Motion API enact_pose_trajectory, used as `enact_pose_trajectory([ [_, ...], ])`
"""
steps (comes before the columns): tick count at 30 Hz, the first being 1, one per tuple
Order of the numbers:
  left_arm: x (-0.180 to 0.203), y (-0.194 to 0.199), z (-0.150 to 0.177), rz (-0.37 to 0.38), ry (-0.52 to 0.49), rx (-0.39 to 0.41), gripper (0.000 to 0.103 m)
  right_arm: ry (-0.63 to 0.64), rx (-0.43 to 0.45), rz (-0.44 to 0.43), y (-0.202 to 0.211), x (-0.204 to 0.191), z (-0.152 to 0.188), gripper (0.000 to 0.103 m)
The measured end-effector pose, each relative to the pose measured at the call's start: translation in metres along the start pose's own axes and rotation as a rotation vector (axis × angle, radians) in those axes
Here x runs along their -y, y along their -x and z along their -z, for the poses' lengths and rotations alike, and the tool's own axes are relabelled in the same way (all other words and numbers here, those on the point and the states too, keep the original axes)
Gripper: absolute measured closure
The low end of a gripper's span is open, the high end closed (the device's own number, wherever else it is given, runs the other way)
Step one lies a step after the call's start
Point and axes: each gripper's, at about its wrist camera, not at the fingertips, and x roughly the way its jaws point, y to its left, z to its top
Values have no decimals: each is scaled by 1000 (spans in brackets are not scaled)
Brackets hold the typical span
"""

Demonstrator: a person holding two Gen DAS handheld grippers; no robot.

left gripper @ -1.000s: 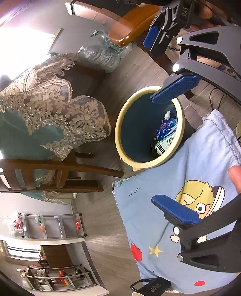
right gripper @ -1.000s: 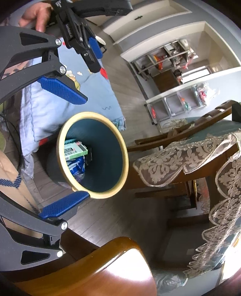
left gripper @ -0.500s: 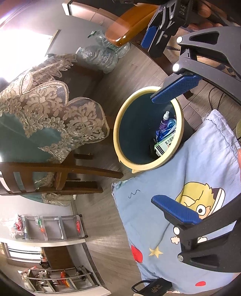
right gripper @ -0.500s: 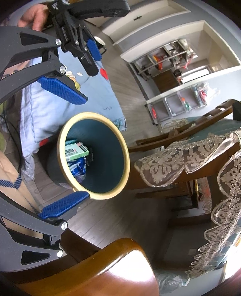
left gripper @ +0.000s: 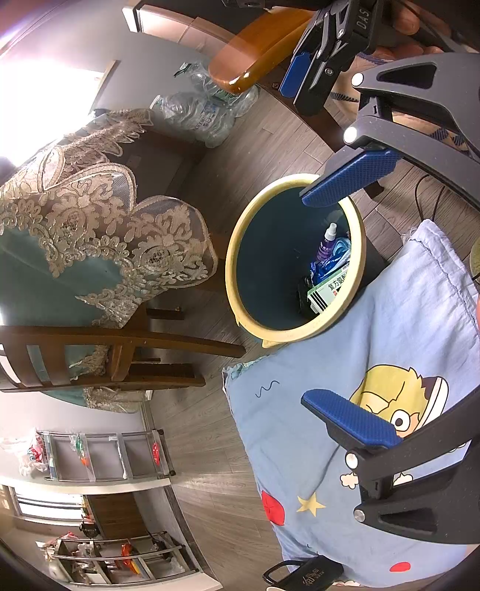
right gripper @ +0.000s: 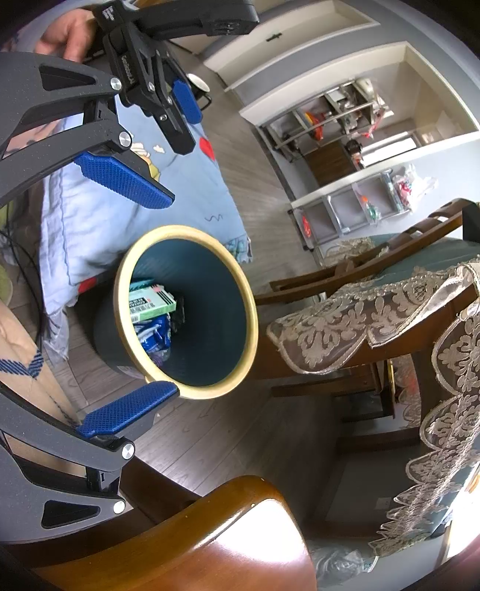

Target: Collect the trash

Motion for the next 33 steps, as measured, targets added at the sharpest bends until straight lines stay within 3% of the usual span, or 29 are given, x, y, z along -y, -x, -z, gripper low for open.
enact_pose_trajectory([
  [33, 3, -4, 2, -11, -8, -12, 6, -1, 0, 1, 0, 0, 1, 9],
])
